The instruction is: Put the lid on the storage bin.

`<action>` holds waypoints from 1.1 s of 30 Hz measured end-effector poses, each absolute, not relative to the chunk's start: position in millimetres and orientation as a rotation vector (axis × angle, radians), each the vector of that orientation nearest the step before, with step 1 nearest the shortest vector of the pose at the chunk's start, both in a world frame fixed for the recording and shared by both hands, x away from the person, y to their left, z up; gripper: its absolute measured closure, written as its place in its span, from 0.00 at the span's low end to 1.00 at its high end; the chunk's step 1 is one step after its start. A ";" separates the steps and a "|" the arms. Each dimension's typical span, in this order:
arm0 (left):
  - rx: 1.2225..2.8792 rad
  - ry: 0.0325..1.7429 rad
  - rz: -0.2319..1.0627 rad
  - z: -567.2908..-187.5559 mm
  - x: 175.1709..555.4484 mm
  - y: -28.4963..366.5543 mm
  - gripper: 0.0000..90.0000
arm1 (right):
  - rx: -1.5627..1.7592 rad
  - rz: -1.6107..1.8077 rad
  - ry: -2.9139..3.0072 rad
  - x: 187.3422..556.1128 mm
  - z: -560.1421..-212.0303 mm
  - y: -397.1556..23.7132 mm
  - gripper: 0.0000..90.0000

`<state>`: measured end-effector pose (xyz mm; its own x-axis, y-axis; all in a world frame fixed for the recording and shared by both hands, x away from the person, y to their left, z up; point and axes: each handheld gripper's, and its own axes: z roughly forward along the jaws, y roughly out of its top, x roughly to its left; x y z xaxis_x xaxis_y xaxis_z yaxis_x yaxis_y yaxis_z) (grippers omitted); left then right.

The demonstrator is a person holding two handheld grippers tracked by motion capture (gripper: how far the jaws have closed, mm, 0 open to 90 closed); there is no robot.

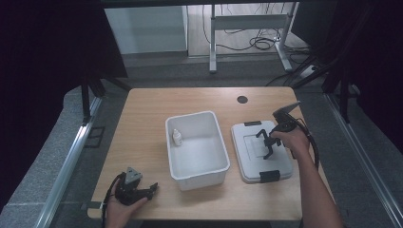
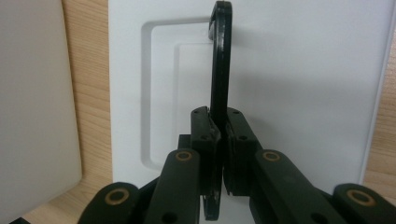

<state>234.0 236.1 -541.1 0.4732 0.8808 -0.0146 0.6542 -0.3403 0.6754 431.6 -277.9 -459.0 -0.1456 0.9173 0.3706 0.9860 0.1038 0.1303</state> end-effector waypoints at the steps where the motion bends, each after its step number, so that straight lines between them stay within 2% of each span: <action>1: 2.105 1.266 0.475 -541.1 234.0 236.0 0.22 | -1.912 -0.517 -2.179 431.6 -459.0 -277.9 0.94; 15: 2.105 1.265 0.476 -541.2 233.9 235.9 0.22 | -1.908 -0.599 -2.151 425.3 -443.6 -277.8 0.95; 33: 2.101 1.263 0.471 -541.4 233.0 233.7 0.22 | -1.888 -0.787 -2.104 406.6 -372.6 -287.5 0.94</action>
<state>233.0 233.7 -541.4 0.4753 0.8797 -0.0182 0.6527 -0.3386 0.6777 406.6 -287.5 -372.6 -0.1595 0.8575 0.4892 0.9680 0.0385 0.2480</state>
